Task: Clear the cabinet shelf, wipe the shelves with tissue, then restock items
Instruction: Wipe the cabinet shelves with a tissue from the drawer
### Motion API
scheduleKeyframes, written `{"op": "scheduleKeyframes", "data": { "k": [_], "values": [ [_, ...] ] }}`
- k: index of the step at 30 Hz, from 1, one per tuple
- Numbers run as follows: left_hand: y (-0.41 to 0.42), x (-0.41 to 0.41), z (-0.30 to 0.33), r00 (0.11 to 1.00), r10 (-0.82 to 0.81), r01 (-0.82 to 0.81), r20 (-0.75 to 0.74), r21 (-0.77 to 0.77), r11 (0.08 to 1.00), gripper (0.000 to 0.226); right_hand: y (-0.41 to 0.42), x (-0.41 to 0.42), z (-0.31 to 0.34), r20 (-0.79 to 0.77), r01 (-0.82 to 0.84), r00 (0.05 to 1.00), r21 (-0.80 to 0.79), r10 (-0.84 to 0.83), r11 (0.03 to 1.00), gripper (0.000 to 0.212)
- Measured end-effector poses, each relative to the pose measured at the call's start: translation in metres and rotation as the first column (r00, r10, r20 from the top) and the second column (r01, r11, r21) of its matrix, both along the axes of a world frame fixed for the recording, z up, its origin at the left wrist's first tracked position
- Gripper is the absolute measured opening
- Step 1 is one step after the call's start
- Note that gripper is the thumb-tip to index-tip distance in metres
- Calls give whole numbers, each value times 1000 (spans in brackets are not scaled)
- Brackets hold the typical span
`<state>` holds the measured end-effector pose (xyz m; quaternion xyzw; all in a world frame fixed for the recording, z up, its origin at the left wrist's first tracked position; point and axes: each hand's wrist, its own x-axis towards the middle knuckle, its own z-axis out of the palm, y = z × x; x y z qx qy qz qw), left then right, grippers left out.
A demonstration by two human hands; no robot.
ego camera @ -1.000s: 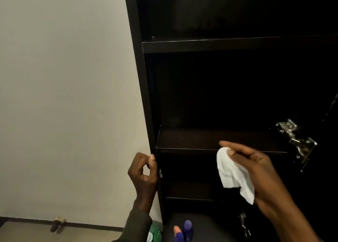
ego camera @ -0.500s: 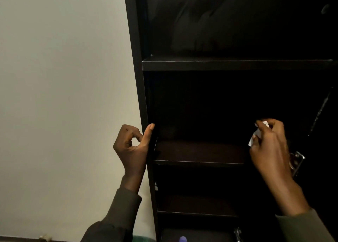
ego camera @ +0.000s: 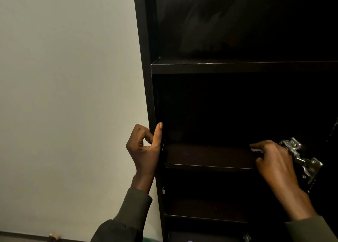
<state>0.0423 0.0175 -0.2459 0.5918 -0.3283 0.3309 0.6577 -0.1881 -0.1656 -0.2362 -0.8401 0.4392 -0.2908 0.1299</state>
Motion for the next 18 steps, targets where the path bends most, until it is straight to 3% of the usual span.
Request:
{"op": "scheduleKeyframes", "data": {
  "k": [6, 11, 15, 18],
  "values": [
    [-3, -1, 0, 1000, 0, 0, -15, -19, 1000, 44, 45, 51, -7, -13, -146, 989, 65, 147, 987, 50],
    [0, -1, 1, 1000, 0, 0, 5, 3, 1000, 43, 87, 109, -7, 34, -441, 897, 94, 440, 892, 57],
    [2, 1, 1, 998, -19, 19, 67, 8, 1000, 44, 110, 131, -7, 151, -568, 820, 87, 552, 819, 44],
    [2, 0, -1, 996, -37, 37, 76, 2, 999, 44, 106, 132, -5, 256, -581, 803, 137, 537, 802, 34]
  ]
}}
